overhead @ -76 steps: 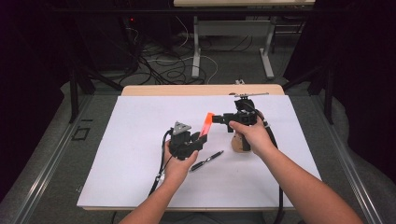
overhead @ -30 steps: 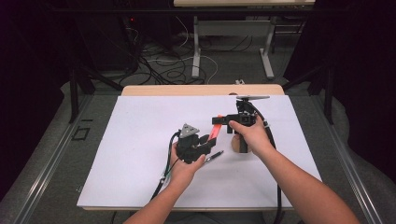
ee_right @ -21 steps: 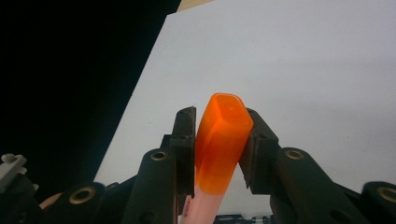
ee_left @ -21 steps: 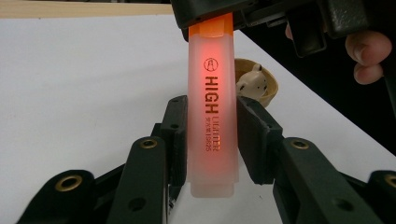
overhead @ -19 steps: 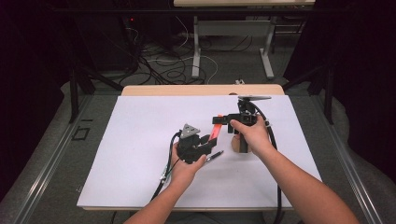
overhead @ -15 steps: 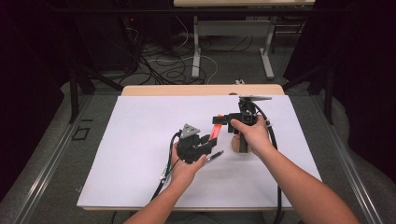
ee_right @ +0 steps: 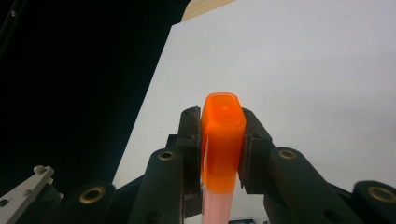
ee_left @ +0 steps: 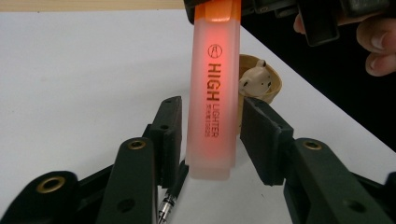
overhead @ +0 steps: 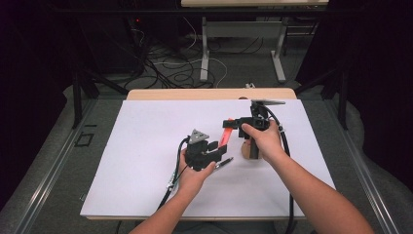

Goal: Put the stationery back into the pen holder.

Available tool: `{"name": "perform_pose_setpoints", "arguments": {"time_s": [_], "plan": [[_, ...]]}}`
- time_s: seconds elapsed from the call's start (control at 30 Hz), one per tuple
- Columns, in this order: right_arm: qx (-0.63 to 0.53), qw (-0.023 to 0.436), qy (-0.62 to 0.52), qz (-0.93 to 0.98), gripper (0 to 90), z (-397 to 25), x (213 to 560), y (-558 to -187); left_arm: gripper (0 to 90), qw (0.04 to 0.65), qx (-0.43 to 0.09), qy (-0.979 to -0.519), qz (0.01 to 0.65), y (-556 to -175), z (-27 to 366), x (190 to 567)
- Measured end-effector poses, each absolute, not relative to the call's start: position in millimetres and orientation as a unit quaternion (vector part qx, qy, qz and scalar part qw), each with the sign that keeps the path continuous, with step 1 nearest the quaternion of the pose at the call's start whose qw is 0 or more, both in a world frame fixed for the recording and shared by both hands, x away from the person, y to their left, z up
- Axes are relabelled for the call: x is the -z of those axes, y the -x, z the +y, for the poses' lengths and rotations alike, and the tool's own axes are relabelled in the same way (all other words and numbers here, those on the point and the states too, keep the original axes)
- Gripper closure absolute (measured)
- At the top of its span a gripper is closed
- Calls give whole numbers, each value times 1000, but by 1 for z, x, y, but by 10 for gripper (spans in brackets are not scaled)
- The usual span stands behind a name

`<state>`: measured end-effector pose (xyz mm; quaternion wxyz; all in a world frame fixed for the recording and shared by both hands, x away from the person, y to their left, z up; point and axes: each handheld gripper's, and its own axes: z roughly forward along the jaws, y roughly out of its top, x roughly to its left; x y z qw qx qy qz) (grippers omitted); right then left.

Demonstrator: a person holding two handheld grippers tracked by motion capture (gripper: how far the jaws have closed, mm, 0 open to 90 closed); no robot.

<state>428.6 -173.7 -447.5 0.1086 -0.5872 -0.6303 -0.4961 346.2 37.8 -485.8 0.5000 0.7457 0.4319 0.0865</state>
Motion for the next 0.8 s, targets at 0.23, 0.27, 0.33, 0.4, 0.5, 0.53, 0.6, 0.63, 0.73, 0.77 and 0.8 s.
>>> {"name": "perform_pose_setpoints", "arguments": {"time_s": [0.23,0.27,0.33,0.4,0.5,0.53,0.6,0.63,0.73,0.77,0.8], "plan": [[501,81,598,-620,744,-186,446,-432,543,498,-85,-741,442,-348,41,488],[502,78,600,-618,744,-188,446,-433,542,496,-85,-742,443,-348,41,488],[508,64,604,-611,744,-192,446,-434,541,494,-85,-742,445,-348,42,488],[512,50,604,-609,744,-197,445,-435,539,495,-86,-741,446,-349,42,489],[521,24,603,-603,744,-202,442,-435,536,493,-87,-743,444,-349,42,489],[525,14,606,-598,744,-203,441,-435,534,492,-87,-744,444,-349,42,490],[530,-5,604,-595,744,-205,440,-435,530,492,-85,-742,447,-349,41,490],[532,-3,604,-594,744,-207,439,-435,528,491,-86,-743,447,-349,41,490],[540,-30,597,-593,744,-212,438,-436,510,488,-88,-746,445,-349,43,490],[540,-37,593,-597,744,-214,437,-436,500,490,-94,-744,444,-350,42,491],[542,-50,595,-592,744,-214,436,-435,493,489,-96,-744,444,-350,43,491]]}}
